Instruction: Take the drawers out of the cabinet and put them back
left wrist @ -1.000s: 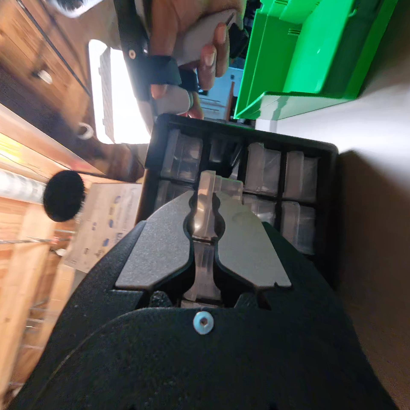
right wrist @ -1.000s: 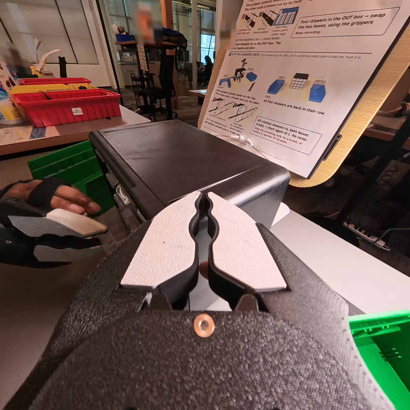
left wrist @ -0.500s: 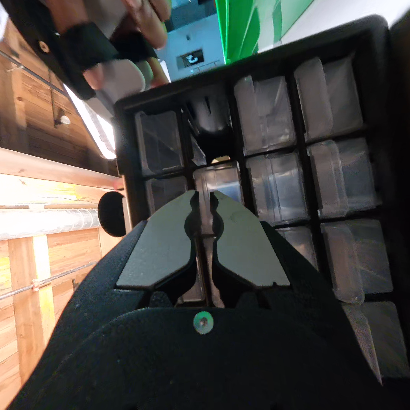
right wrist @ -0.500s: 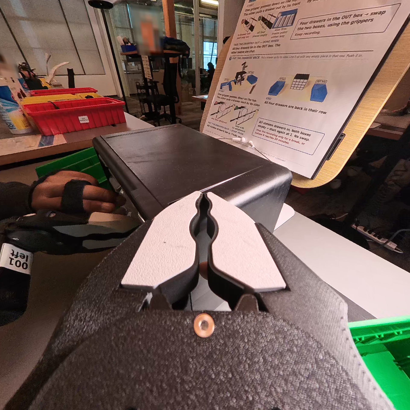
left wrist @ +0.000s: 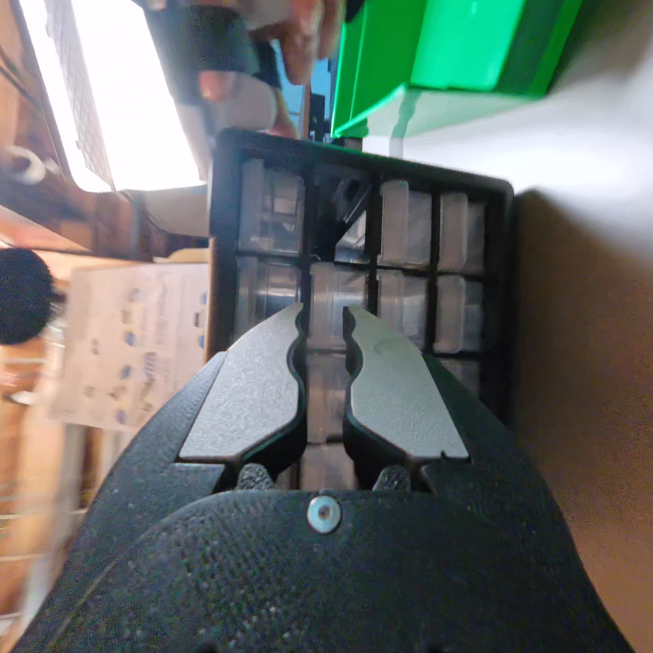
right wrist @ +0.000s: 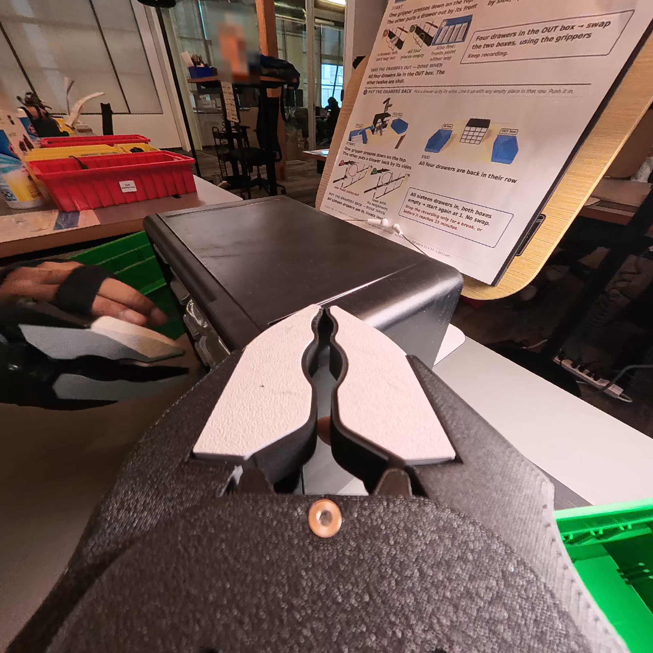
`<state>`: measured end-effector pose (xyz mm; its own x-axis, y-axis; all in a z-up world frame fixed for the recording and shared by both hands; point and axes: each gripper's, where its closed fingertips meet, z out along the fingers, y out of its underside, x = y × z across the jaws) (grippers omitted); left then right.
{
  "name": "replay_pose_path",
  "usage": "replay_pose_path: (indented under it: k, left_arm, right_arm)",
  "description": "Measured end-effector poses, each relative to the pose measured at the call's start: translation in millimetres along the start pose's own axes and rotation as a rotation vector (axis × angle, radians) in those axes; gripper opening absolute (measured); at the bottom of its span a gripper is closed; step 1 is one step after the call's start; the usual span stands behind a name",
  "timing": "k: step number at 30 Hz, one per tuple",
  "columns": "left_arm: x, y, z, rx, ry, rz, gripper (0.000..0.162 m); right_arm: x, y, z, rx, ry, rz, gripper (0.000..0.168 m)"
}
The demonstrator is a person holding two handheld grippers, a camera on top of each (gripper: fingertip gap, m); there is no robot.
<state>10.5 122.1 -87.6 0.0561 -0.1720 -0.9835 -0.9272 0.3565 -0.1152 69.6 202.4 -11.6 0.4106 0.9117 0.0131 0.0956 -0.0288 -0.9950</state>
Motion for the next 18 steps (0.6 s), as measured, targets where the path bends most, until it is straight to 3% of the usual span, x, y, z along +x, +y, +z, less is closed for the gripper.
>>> replay_pose_path:
  k: [5, 9, 14, 18]
  left_arm:
    - [-25.9, 14.7, -47.2, 0.08, 0.08, -0.591, 0.014]
    - [-69.7, 76.0, -84.0, 0.078, 0.027, -0.935, 0.011]
    - [-103.7, 200.8, -116.9, -0.147, -0.087, -1.059, 0.012]
    - [-75.0, 301.0, -127.1, -0.477, 0.022, -0.966, 0.016]
  right_arm:
    - [0.0, -0.2, 0.2, 0.011, -0.012, 0.018, 0.0]
    - [0.0, -0.3, 0.2, 0.016, -0.015, 0.026, 0.0]
    - [0.2, -0.3, 0.1, 0.015, -0.011, 0.027, 0.0]
    - [0.3, -0.3, 0.0, 0.017, -0.009, 0.03, 0.0]
